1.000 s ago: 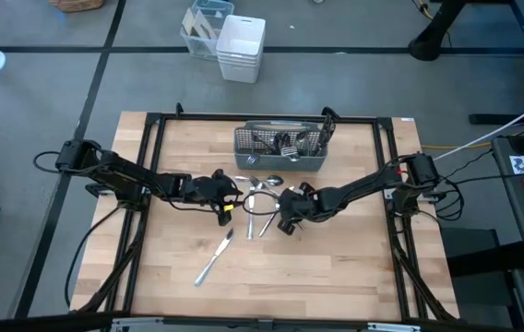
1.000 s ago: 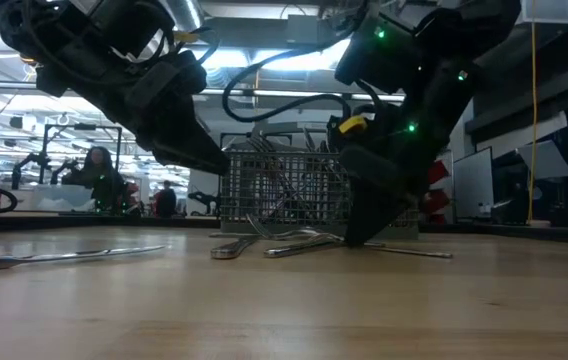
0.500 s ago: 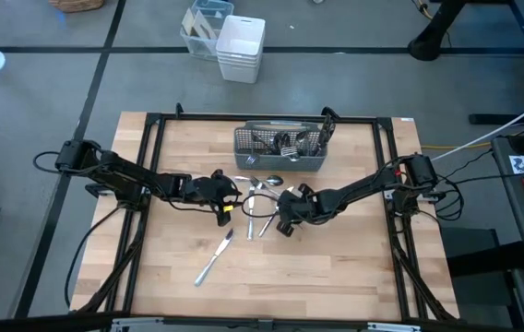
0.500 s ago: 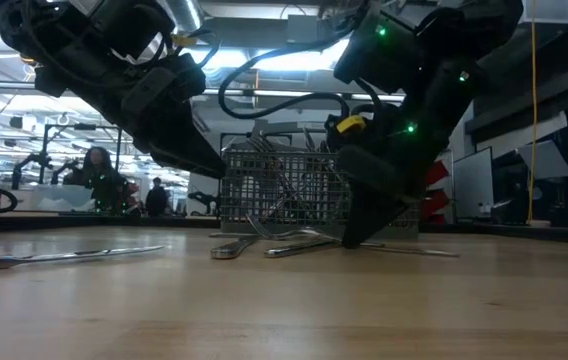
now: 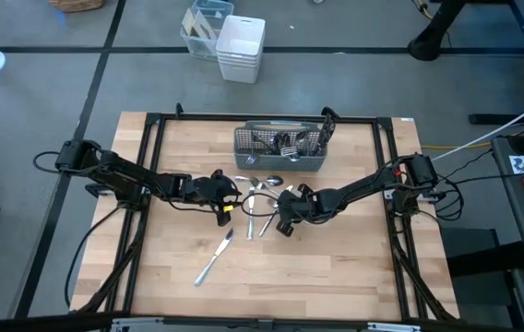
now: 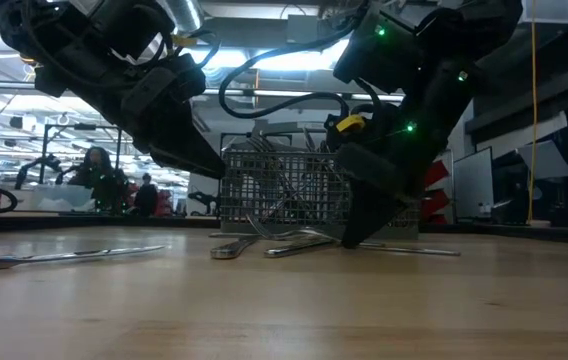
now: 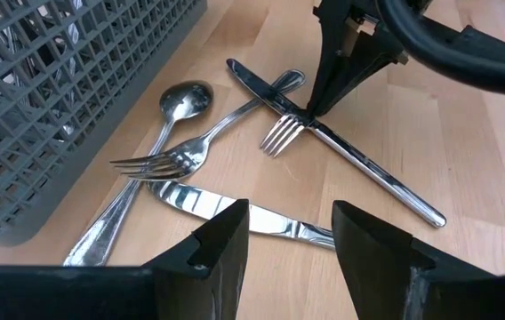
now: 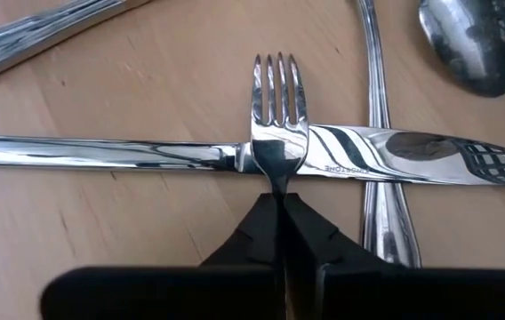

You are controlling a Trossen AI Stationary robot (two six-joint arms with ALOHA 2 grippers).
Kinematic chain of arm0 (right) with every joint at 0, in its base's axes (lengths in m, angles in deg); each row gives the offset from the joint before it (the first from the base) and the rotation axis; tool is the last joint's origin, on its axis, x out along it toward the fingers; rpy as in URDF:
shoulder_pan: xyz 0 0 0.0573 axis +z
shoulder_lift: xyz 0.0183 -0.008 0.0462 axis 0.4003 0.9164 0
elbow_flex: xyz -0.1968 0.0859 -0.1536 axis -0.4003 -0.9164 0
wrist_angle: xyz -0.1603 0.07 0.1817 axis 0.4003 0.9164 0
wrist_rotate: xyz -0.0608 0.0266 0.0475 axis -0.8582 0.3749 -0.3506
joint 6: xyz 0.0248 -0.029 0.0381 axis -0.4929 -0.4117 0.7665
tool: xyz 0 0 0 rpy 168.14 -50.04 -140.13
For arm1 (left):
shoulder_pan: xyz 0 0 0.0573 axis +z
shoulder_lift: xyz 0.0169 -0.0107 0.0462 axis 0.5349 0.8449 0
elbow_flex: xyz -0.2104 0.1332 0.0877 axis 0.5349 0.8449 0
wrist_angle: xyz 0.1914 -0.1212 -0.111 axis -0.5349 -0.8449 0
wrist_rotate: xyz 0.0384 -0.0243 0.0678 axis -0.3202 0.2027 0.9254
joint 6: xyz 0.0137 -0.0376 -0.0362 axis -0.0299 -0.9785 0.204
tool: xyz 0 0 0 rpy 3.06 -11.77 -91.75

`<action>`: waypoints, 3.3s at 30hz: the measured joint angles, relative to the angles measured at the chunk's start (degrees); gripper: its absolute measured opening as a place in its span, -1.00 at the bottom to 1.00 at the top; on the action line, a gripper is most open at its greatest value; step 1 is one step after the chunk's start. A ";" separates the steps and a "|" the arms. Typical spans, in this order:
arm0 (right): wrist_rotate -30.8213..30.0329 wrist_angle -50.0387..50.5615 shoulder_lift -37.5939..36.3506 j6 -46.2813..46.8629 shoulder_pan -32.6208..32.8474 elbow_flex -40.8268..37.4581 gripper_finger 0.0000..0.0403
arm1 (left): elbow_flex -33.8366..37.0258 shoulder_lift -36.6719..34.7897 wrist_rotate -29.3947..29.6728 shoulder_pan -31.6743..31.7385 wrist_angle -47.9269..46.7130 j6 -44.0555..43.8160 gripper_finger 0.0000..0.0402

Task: Sort silverware
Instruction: Put the fork into the silverware rack

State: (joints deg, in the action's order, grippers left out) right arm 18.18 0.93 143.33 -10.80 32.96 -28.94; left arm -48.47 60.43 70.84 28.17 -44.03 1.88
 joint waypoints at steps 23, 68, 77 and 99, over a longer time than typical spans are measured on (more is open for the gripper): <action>0.59 -0.91 -8.01 -1.78 -0.04 -0.20 -0.98 | -0.02 -1.87 -0.02 0.02 -1.56 0.57 -0.23; -2.61 -63.82 -1.98 -48.28 -20.37 -0.04 -0.98 | 9.03 -28.15 0.04 0.09 -4.03 4.04 -0.23; -3.35 -63.45 -0.96 -48.28 -20.28 -0.04 -0.85 | 9.03 -28.15 0.04 0.09 -4.07 4.07 -0.23; -4.84 -58.03 -0.96 -49.86 -20.28 -0.04 -0.83 | 9.03 -28.15 0.04 0.09 -4.20 4.07 -0.23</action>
State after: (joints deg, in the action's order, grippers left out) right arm 13.33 -57.11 142.37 -60.66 12.68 -28.99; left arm -39.45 32.28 70.88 28.26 -48.23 5.94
